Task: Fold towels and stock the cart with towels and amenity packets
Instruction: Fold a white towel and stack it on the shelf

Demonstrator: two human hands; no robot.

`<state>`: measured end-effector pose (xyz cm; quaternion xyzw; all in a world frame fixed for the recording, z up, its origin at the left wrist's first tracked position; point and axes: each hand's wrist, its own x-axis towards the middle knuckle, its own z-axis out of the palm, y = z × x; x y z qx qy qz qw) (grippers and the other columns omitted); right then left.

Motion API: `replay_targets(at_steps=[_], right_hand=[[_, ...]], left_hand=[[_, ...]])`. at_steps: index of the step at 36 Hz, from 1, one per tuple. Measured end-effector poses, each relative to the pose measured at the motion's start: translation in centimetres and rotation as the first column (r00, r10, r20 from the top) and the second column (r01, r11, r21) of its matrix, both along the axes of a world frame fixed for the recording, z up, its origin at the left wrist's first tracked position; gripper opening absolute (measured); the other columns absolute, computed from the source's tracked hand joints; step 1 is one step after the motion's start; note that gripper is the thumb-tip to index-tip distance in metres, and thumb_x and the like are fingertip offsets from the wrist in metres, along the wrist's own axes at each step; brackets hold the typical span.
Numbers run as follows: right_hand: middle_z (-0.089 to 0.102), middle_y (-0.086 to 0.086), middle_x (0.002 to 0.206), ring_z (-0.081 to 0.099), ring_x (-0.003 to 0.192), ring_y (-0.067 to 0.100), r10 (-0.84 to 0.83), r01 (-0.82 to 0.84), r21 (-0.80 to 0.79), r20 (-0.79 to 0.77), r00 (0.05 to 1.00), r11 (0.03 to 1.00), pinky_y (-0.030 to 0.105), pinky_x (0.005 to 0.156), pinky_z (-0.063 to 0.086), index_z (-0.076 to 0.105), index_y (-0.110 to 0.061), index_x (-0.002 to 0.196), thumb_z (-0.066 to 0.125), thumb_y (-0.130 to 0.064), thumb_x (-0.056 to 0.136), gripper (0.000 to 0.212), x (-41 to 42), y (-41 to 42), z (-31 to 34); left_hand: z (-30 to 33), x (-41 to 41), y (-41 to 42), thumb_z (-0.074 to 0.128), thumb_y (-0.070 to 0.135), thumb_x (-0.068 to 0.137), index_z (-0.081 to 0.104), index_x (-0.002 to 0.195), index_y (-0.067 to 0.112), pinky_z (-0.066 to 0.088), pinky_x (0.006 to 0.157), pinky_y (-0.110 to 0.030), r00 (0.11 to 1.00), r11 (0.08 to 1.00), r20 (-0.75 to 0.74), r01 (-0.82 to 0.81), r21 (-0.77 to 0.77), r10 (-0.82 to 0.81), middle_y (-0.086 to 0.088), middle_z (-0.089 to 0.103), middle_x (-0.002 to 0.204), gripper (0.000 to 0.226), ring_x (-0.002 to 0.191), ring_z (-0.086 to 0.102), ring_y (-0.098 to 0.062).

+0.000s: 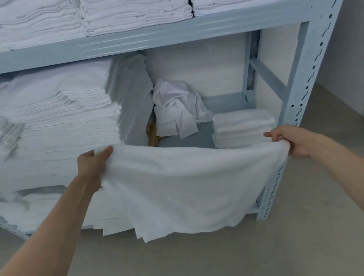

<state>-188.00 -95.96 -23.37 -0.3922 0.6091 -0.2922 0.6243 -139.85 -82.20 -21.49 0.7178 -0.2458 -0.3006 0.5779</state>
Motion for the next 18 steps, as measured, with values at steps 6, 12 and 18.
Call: replay_targets(at_steps=[6,12,18], right_hand=[[0.071,0.009,0.116,0.069,0.097,0.024,0.112,-0.111,0.011,-0.045,0.993,0.994,0.035,0.076,0.057,0.071,-0.012,0.115,0.068,-0.011,0.091,0.024,-1.0,-0.8,-0.5],[0.07,0.008,0.106,0.064,0.088,0.02,-0.011,0.013,-0.072,0.025,1.0,0.997,0.028,0.073,0.052,0.073,-0.01,0.107,0.056,-0.003,0.094,0.023,-2.8,-1.6,-0.7],[0.07,0.004,0.098,0.061,0.077,0.017,-0.089,0.092,-0.101,0.038,0.995,0.991,0.025,0.065,0.055,0.074,-0.015,0.104,0.055,0.003,0.087,0.031,-4.8,-1.3,-1.1]], left_hand=[[1.2,-1.8,-1.1,0.079,0.011,0.078,0.067,0.074,0.009,0.047,0.059,-0.027,0.997,0.998,-0.066,0.038,-0.047,-0.041,-0.006,0.064,0.074,0.013,0.061,0.058,-0.02],[1.5,-2.9,-2.1,0.072,0.008,0.078,0.053,0.072,0.007,0.035,0.054,-0.03,0.985,0.997,-0.17,-0.025,-0.067,0.014,-0.004,0.041,0.071,0.019,0.059,0.038,-0.019],[0.6,-3.5,-2.5,0.088,0.021,0.072,0.058,0.07,0.013,0.037,0.05,-0.024,0.98,0.997,-0.197,-0.046,-0.07,0.031,-0.001,0.054,0.072,0.032,0.061,0.047,-0.015]])
